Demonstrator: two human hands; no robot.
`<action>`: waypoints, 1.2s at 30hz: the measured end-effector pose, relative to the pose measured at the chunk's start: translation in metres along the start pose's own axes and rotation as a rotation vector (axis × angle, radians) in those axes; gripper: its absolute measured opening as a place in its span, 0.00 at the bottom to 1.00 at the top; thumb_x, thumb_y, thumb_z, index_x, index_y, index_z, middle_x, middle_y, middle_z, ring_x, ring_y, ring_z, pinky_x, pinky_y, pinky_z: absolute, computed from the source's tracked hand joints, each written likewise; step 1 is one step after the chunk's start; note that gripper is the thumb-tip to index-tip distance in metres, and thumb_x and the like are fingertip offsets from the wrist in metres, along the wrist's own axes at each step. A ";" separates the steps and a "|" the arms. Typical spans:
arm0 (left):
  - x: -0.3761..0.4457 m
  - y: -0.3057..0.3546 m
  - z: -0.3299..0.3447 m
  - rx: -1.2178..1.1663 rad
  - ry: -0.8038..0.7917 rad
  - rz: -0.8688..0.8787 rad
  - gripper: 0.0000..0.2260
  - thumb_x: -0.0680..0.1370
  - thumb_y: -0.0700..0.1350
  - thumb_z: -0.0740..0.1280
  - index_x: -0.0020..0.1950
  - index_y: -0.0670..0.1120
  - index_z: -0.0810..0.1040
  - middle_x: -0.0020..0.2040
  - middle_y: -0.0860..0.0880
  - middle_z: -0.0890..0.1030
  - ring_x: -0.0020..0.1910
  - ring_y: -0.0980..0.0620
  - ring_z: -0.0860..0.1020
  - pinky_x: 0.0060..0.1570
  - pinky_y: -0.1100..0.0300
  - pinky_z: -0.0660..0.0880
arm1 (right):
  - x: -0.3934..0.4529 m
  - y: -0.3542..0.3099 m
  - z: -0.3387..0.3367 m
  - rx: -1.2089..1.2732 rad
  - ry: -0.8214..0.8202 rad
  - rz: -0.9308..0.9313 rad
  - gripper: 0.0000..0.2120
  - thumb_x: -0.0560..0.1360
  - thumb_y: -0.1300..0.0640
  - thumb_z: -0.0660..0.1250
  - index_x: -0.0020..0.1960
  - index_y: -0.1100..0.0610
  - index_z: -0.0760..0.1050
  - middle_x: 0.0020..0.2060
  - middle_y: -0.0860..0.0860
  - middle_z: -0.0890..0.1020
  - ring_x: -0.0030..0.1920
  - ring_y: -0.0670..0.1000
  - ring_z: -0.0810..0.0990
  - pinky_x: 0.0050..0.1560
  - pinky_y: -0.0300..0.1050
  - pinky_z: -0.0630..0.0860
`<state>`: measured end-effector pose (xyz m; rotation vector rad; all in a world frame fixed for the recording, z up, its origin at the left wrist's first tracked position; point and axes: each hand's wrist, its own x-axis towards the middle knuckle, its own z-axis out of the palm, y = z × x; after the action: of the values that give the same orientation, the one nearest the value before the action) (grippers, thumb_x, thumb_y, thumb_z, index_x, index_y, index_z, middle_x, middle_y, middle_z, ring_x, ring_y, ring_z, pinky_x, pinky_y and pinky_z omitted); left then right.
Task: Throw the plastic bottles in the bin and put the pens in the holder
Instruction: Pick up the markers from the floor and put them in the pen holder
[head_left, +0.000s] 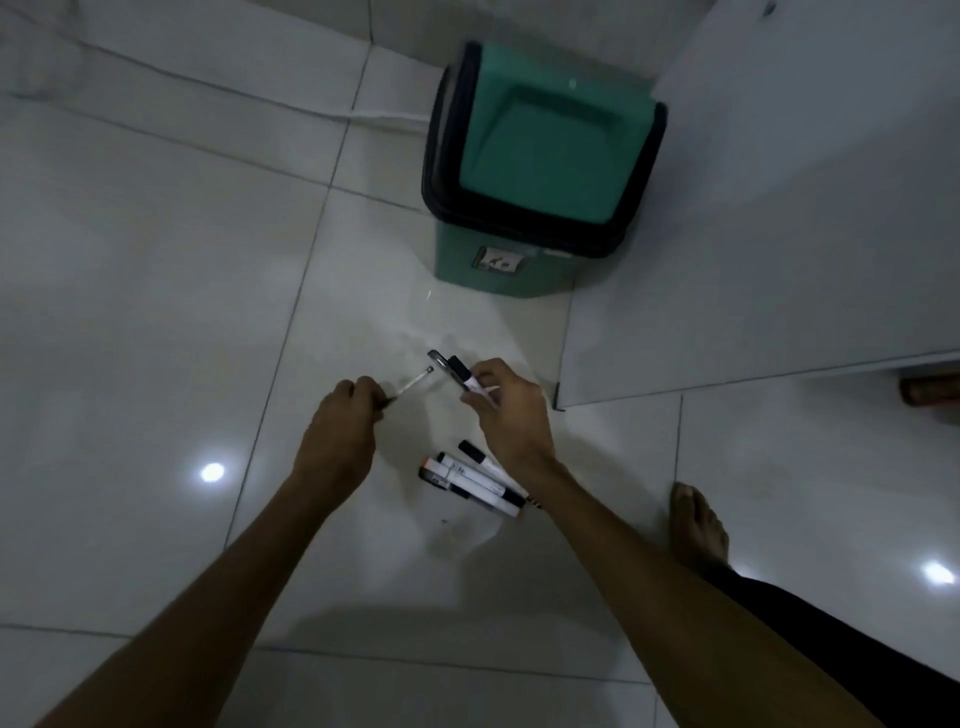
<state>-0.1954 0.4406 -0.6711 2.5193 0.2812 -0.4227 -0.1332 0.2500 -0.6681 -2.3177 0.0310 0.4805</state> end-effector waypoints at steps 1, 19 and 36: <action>-0.002 0.006 -0.010 -0.134 0.001 -0.025 0.08 0.80 0.37 0.62 0.58 0.40 0.74 0.53 0.41 0.78 0.48 0.43 0.76 0.44 0.54 0.72 | -0.005 -0.014 -0.004 0.074 0.012 0.029 0.09 0.74 0.57 0.73 0.53 0.51 0.78 0.43 0.47 0.84 0.42 0.49 0.83 0.44 0.44 0.80; -0.167 0.173 -0.261 -0.857 0.116 0.036 0.06 0.75 0.39 0.71 0.52 0.45 0.82 0.46 0.45 0.84 0.42 0.46 0.84 0.43 0.54 0.82 | -0.184 -0.260 -0.186 0.629 -0.001 -0.006 0.15 0.74 0.60 0.72 0.59 0.63 0.78 0.54 0.59 0.83 0.56 0.58 0.82 0.56 0.60 0.80; -0.262 0.356 -0.438 -0.806 0.345 0.489 0.04 0.75 0.43 0.72 0.49 0.49 0.84 0.50 0.51 0.85 0.32 0.45 0.85 0.31 0.54 0.82 | -0.287 -0.389 -0.404 0.738 0.120 -0.341 0.18 0.74 0.59 0.73 0.62 0.62 0.78 0.54 0.58 0.84 0.53 0.57 0.84 0.55 0.54 0.81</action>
<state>-0.2323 0.3680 -0.0543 1.7550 -0.0478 0.2830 -0.2021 0.2153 -0.0429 -1.5779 -0.1111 0.1166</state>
